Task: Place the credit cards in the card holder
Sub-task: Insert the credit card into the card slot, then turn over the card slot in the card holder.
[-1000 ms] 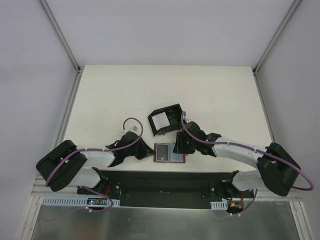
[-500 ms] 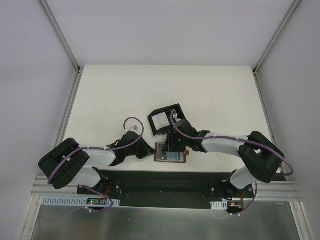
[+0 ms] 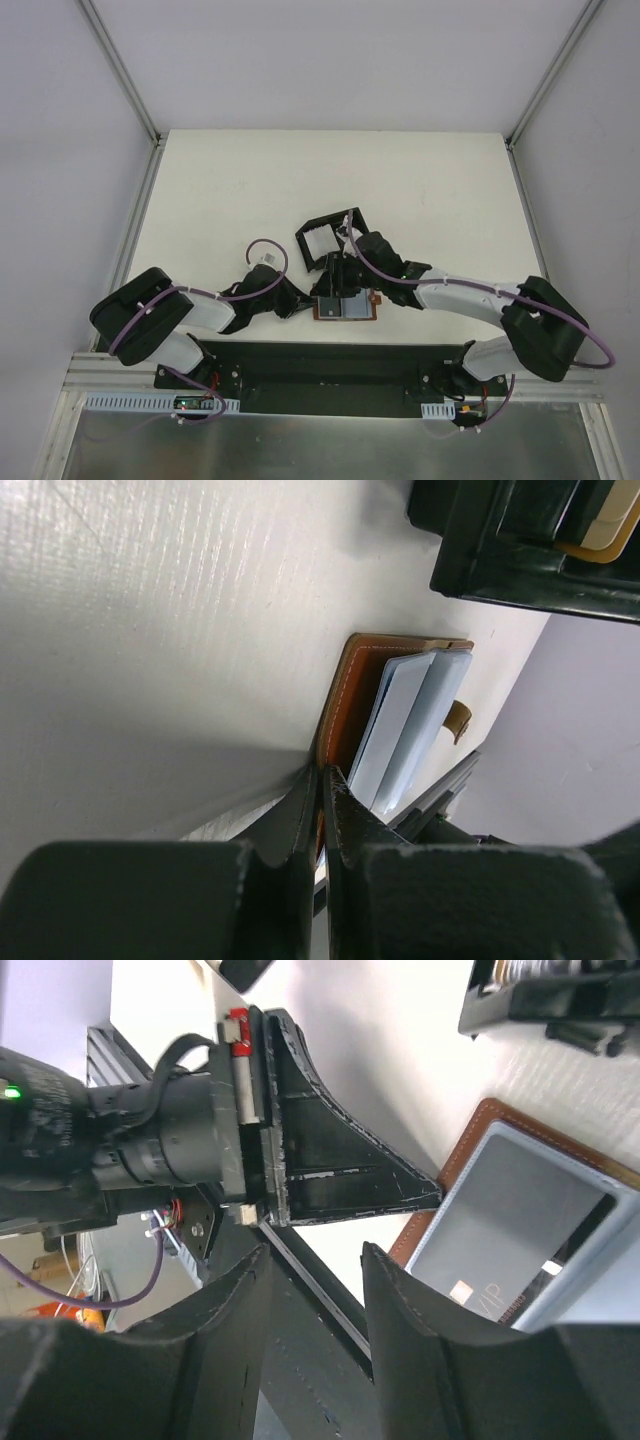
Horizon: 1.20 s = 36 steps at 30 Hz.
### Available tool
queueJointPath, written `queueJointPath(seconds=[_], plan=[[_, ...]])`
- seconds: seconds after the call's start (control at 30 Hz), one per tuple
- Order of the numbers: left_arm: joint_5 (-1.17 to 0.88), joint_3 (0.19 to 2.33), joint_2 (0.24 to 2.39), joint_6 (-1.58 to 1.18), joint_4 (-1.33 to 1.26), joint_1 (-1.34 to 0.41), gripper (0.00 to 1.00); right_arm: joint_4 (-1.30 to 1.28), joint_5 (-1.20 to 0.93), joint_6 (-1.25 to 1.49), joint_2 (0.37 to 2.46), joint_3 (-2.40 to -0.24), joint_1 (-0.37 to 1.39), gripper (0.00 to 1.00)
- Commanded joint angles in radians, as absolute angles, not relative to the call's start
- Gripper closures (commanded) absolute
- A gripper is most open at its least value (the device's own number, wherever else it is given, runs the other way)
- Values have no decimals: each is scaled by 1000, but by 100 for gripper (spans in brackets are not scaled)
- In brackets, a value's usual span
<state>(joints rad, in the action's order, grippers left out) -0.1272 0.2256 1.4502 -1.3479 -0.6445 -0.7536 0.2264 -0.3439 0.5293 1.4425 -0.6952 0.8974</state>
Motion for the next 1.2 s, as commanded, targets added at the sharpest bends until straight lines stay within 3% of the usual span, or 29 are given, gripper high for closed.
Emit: queueJointPath(seconds=[0.0,0.13,0.33,1.17], plan=[[-57,158,1525,-1336,-414,-762,100,114,-188,480,1304,-683,899,55],[-52,147,1511,-1336,-417,-762,100,-87,-26,459,1244,-667,888,53],[-49,141,1483,-1327,-414,-764,100,-167,-6,468,1244,-643,871,53],[-58,152,1488,-1310,-414,-762,100,-238,43,468,1322,-647,867,53]])
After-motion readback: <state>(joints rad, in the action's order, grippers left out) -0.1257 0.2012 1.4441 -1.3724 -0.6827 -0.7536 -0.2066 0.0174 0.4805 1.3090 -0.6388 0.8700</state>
